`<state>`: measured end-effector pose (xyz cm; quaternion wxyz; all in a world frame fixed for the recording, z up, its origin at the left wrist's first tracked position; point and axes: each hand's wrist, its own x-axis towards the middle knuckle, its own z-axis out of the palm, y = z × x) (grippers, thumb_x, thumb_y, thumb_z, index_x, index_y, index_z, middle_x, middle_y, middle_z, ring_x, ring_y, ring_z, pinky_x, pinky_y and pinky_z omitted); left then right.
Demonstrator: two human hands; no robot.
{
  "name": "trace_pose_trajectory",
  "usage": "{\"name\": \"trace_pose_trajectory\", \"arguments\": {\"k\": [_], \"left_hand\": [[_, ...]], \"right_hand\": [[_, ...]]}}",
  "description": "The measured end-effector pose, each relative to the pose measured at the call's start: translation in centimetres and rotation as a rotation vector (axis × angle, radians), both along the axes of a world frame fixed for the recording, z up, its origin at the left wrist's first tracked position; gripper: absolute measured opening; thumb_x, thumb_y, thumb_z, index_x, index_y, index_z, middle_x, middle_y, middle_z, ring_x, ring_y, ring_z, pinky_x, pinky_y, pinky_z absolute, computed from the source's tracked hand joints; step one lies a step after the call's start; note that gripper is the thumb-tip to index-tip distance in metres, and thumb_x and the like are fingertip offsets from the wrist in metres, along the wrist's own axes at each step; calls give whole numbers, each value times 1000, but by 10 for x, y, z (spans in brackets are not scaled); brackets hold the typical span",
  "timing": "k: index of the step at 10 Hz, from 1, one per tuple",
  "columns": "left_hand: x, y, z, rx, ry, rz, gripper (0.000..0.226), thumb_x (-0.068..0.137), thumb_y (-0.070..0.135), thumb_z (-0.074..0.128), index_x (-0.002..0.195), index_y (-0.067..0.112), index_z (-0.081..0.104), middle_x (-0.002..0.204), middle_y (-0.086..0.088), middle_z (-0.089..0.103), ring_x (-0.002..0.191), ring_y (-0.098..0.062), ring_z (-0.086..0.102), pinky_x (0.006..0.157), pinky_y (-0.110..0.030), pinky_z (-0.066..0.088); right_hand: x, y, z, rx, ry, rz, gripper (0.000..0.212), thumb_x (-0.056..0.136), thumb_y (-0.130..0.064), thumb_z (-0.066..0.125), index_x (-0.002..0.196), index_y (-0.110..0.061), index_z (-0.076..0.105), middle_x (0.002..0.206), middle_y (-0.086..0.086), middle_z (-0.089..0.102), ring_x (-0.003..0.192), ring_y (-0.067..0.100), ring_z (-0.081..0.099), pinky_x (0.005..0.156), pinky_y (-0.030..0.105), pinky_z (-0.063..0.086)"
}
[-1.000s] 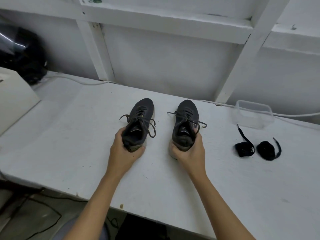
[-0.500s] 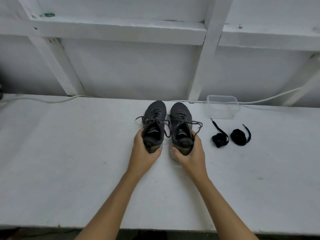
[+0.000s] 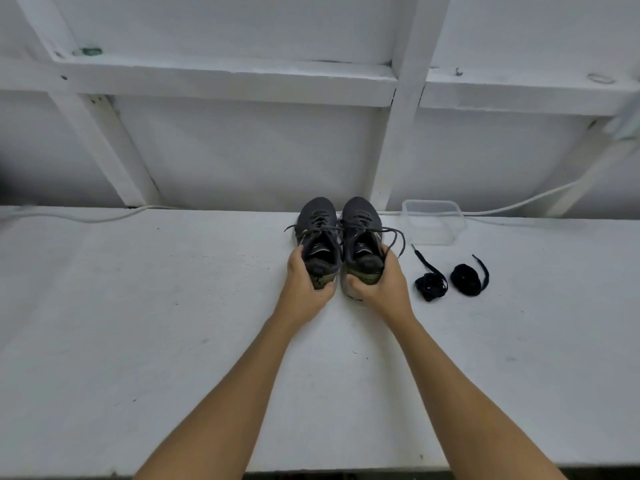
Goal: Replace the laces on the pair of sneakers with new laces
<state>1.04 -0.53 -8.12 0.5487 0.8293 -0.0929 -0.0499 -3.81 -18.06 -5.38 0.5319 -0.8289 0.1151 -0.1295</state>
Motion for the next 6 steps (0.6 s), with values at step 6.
{"name": "trace_pose_trajectory", "arguments": {"k": [6], "left_hand": [[-7,9,33,210,-92,-7,72,82,19,58,149,30,33,144,16,41,133,-8,42,114,-32,36]], "right_hand": [[-9,-16,24,-115,70,112,59,74,-27,85,122,-32,51,114,-15,57,107,-3,58,78,10,42]]}}
